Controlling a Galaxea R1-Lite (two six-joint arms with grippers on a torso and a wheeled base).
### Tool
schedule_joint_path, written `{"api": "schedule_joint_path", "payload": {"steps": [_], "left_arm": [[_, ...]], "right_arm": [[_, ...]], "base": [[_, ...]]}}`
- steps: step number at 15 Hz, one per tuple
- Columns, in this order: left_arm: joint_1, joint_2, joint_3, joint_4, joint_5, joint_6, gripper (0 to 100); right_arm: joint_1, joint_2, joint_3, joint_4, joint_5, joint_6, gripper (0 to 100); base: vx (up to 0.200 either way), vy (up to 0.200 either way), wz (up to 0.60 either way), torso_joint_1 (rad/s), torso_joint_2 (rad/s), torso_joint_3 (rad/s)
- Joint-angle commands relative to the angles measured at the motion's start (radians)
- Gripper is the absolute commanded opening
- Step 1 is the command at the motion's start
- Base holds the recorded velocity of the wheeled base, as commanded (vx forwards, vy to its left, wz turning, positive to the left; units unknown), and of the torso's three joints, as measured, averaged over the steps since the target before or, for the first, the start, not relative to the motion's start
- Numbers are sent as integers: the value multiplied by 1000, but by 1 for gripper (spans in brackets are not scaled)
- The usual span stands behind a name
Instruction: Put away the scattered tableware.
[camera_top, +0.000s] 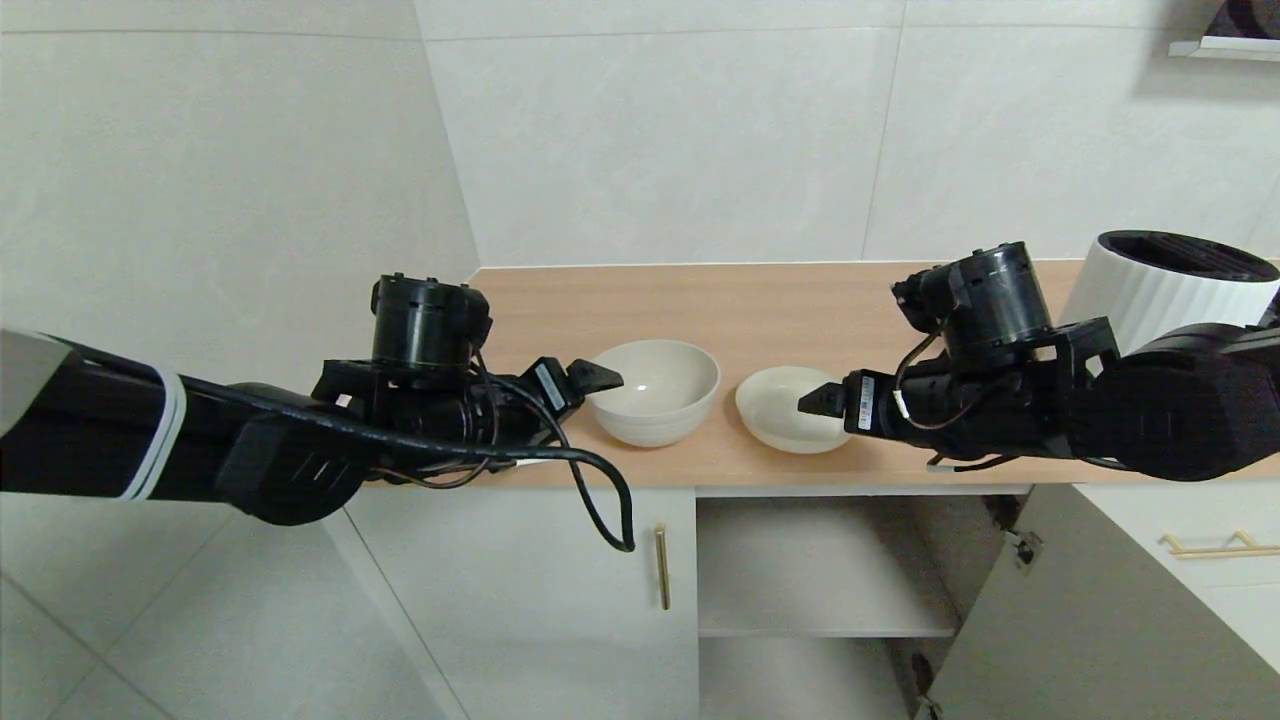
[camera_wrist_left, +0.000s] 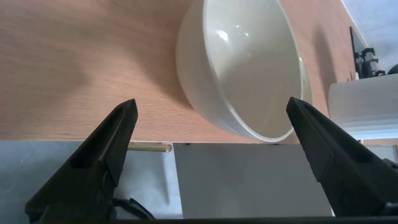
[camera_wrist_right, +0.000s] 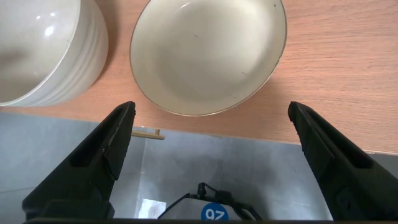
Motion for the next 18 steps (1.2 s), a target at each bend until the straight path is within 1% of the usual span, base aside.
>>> {"api": "schedule_joint_path", "payload": {"steps": [1, 2, 4, 13, 14, 18], "left_arm": [[0, 10, 0, -1, 0, -1, 100], [0, 15, -5, -6, 0, -1, 0], [0, 26, -3, -32, 2, -2, 0], [0, 4, -2, -34, 2, -2, 0], [0, -7, 1, -30, 2, -1, 0], [0, -27, 11, -29, 0, 1, 0]], "right_arm": [[0, 0, 0, 0, -1, 0, 100], [0, -2, 0, 0, -1, 0, 100], [2, 0, 0, 0, -1, 0, 100], [2, -3, -3, 0, -5, -5, 100], [2, 0, -8, 1, -19, -6, 100], [2, 60, -51, 6, -142, -9, 100]], "base": [[0, 0, 0, 0, 0, 0], [0, 0, 0, 0, 0, 0], [0, 0, 0, 0, 0, 0], [0, 0, 0, 0, 0, 0], [0, 0, 0, 0, 0, 0], [0, 0, 0, 0, 0, 0]]}}
